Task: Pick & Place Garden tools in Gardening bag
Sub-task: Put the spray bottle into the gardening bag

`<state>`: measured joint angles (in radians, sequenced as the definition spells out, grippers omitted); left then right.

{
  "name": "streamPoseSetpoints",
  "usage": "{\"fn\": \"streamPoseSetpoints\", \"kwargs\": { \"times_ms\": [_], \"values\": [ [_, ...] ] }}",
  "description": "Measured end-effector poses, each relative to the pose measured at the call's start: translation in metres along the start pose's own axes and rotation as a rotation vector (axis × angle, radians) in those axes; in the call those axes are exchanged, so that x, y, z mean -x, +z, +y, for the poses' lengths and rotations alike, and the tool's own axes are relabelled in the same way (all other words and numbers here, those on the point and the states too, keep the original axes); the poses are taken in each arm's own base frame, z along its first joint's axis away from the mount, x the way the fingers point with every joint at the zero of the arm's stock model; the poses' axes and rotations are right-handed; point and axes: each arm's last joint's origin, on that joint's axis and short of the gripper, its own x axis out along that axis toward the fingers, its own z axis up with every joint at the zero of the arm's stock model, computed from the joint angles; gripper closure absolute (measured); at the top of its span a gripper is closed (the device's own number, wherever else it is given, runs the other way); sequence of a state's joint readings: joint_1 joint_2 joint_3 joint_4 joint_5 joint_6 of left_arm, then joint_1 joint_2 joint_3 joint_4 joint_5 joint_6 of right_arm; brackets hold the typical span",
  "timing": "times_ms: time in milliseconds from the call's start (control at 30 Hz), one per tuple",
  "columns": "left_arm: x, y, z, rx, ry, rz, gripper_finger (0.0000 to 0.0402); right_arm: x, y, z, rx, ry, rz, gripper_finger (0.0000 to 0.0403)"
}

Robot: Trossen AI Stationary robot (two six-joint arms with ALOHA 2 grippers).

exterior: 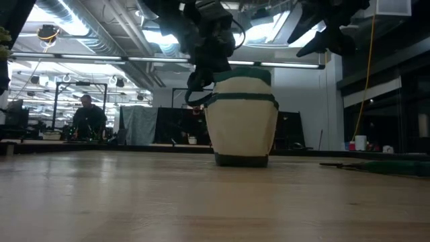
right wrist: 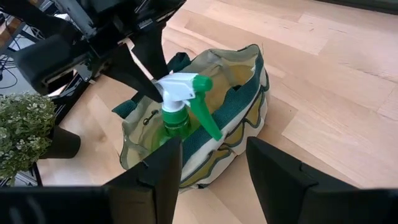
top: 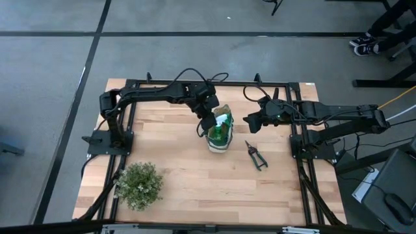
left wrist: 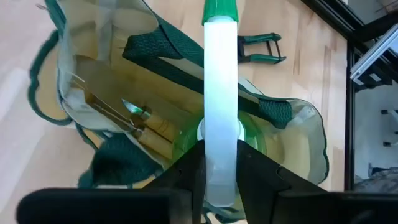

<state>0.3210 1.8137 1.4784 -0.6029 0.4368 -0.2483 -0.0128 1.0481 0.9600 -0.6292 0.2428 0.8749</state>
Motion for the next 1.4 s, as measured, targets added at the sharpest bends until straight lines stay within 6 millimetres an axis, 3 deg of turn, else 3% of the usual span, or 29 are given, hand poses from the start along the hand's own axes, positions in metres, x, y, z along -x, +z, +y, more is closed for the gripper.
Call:
{"fn": "streamPoseSetpoints", "kwargs": {
  "times_ms": [200,400,600,733,833,1000,1133,1233,1400],
  "values": [
    [0.015,0.007,0.005,0.000,0.011,-0.041,0.0305,0.000,0.000,0.000,0.000,-0.001,0.001,0.0222],
    [0.044,0.013,0.001,-0.038,0.015,-0.097,0.0283,0.000,0.000,0.000,0.000,0.001,0.001,0.0222],
    [0.083,0.015,-0.016,-0.202,0.012,-0.209,0.0277,0.000,-0.001,-0.001,-0.004,-0.005,0.017,0.0222],
    [0.092,0.015,-0.034,-0.383,-0.005,-0.263,0.0286,0.000,-0.002,-0.001,-0.019,-0.001,0.027,0.0222],
    [0.084,0.015,-0.045,-0.466,-0.028,-0.273,0.0300,0.000,-0.002,-0.001,-0.020,0.000,0.026,0.0222],
    [0.051,0.013,-0.049,-0.488,-0.049,-0.198,0.0328,0.000,-0.001,-0.001,-0.023,0.002,0.023,0.0222],
    [0.026,0.011,-0.041,-0.471,-0.041,-0.134,0.0354,0.000,-0.001,-0.001,-0.036,0.002,0.024,0.0222],
    [0.010,0.010,-0.029,-0.426,0.072,-0.095,0.0376,0.000,-0.001,-0.001,-0.051,0.001,0.025,0.0222],
    [0.003,0.010,-0.008,-0.374,0.274,-0.060,0.0399,0.000,-0.002,-0.001,-0.053,0.000,0.026,0.0222]
  ]
}}
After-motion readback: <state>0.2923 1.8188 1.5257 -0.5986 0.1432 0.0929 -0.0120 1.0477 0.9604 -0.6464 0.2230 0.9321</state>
